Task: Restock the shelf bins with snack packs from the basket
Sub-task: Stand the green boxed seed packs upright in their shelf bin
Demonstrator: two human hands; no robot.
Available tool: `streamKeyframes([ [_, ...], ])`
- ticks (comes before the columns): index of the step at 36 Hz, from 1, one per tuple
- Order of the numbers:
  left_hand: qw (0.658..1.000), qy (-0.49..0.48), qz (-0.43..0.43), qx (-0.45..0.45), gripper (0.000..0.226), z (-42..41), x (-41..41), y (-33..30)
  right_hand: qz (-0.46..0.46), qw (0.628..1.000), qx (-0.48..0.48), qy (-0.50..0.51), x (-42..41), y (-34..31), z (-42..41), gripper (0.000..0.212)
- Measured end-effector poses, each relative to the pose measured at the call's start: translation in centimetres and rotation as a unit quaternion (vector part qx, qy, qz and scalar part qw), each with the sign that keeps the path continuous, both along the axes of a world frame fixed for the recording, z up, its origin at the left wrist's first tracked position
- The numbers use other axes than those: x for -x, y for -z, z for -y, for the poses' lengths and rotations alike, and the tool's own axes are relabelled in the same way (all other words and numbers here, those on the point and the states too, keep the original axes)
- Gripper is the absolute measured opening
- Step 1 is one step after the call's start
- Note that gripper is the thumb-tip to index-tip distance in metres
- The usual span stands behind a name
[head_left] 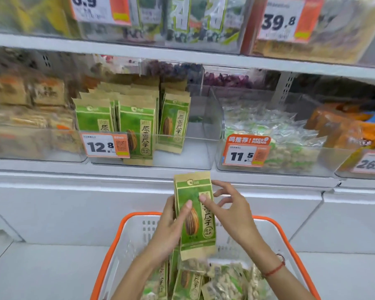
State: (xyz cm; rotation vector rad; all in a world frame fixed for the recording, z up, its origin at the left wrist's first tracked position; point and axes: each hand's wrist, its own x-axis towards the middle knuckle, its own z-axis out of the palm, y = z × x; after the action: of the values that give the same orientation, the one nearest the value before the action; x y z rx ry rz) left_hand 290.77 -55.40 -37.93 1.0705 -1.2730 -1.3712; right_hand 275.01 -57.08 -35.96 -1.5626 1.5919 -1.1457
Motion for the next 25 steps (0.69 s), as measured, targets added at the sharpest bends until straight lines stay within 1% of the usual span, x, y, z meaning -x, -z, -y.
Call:
streamKeyframes([
  [2, 0.998, -0.038, -0.02, 0.054, 0.029, 0.6, 0.3, -1.3, -0.002, 0.998, -0.031, -0.048, -0.3, -1.6, 0.6, 0.061],
  [3, 0.995, -0.056, -0.033, 0.08, 0.028, 0.8, 0.4, -2.2, 0.012, 0.996, -0.036, -0.085, -0.5, -2.7, 0.9, 0.062],
  [4, 0.992, -0.066, -0.042, 0.102, 0.028, 1.0, 0.3, -3.3, 0.019, 0.991, -0.031, -0.125, -0.8, -3.9, 1.0, 0.056],
  [6, 0.985, -0.079, -0.031, 0.148, 0.031, 1.8, 0.0, -5.6, 0.011, 0.979, 0.004, -0.202, -1.2, -6.6, 1.1, 0.036],
  [8, 0.976, -0.082, 0.007, 0.204, 0.033, 2.8, -1.0, -7.8, -0.004, 0.97, 0.066, -0.235, -1.6, -9.1, 1.5, 0.034],
  [10, 0.95, -0.091, 0.092, 0.283, 0.034, 4.3, -2.3, -10.0, -0.026, 0.964, 0.147, -0.22, -1.9, -11.2, 2.4, 0.035],
  [12, 0.902, -0.112, 0.177, 0.378, 0.041, 6.1, -3.7, -12.1, -0.077, 0.947, 0.252, -0.183, -2.0, -12.6, 3.6, 0.034],
  [13, 0.876, -0.117, 0.207, 0.419, 0.043, 7.0, -4.3, -13.1, -0.108, 0.934, 0.301, -0.16, -2.0, -13.1, 4.2, 0.034],
  [14, 0.856, -0.12, 0.229, 0.448, 0.045, 7.8, -4.9, -14.0, -0.133, 0.922, 0.337, -0.139, -2.1, -13.6, 4.7, 0.036],
  [16, 0.838, -0.121, 0.269, 0.459, 0.048, 9.3, -5.8, -15.6, -0.164, 0.908, 0.368, -0.11, -2.3, -14.3, 5.9, 0.04],
  [18, 0.834, -0.132, 0.318, 0.432, 0.047, 10.8, -6.5, -16.7, -0.197, 0.914, 0.345, -0.08, -2.8, -14.5, 7.4, 0.04],
  [20, 0.826, -0.144, 0.394, 0.377, 0.047, 12.4, -6.9, -17.7, -0.211, 0.933, 0.285, -0.061, -3.3, -14.6, 9.3, 0.037],
  [23, 0.797, -0.143, 0.502, 0.303, 0.061, 14.6, -6.7, -18.7, -0.214, 0.961, 0.166, -0.06, -4.2, -14.4, 12.4, 0.037],
  [25, 0.77, -0.145, 0.552, 0.286, 0.067, 15.9, -6.5, -18.8, -0.225, 0.967, 0.098, -0.067, -4.7, -14.1, 14.3, 0.042],
])
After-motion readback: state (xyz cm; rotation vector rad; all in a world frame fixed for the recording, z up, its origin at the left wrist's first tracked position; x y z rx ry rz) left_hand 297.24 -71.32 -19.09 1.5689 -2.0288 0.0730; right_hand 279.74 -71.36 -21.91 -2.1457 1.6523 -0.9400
